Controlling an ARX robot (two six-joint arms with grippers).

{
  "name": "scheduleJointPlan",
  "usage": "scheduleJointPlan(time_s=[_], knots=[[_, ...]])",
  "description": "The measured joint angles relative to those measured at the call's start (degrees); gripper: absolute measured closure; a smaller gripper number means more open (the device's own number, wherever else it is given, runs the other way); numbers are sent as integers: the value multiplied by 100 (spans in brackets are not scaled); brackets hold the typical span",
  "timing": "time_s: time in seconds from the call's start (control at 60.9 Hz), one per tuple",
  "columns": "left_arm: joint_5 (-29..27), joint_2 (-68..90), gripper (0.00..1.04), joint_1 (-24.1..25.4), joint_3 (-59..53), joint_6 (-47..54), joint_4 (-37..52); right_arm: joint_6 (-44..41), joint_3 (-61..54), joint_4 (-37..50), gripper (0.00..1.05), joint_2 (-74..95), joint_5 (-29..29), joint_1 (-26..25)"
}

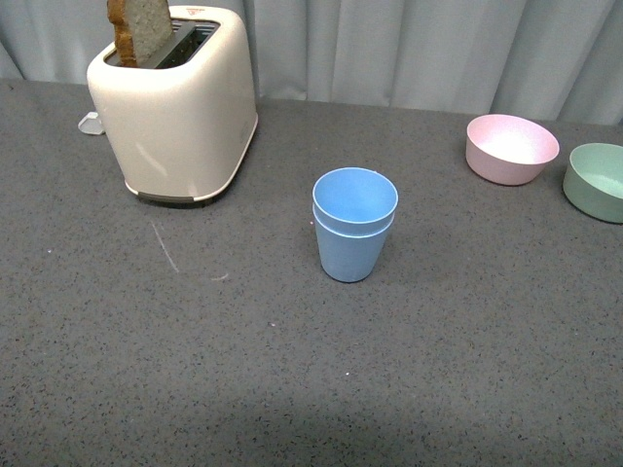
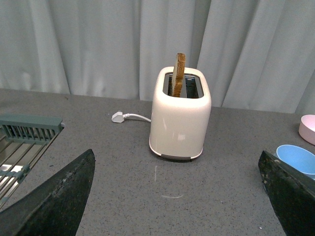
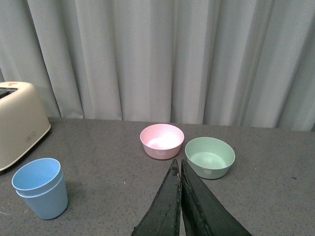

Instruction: Stack blue cups with both arms

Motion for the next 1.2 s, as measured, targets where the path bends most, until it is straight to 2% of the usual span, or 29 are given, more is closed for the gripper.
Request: scheduleJointPlan(time_s=[0.131,0.361,0.871,1.199], knots=[[-7,0,7,0,0,2,0,-2,4,-973,104,-787,-15,0],[0,-2,7,0,0,2,0,-11,4,-1023,102,-986,-15,0],[0,-2,7,0,0,2,0,-9,4,-1023,8,-988,-17,0],[0,-2,7,0,0,2,0,-9,4,-1023,10,-988,-15,0]])
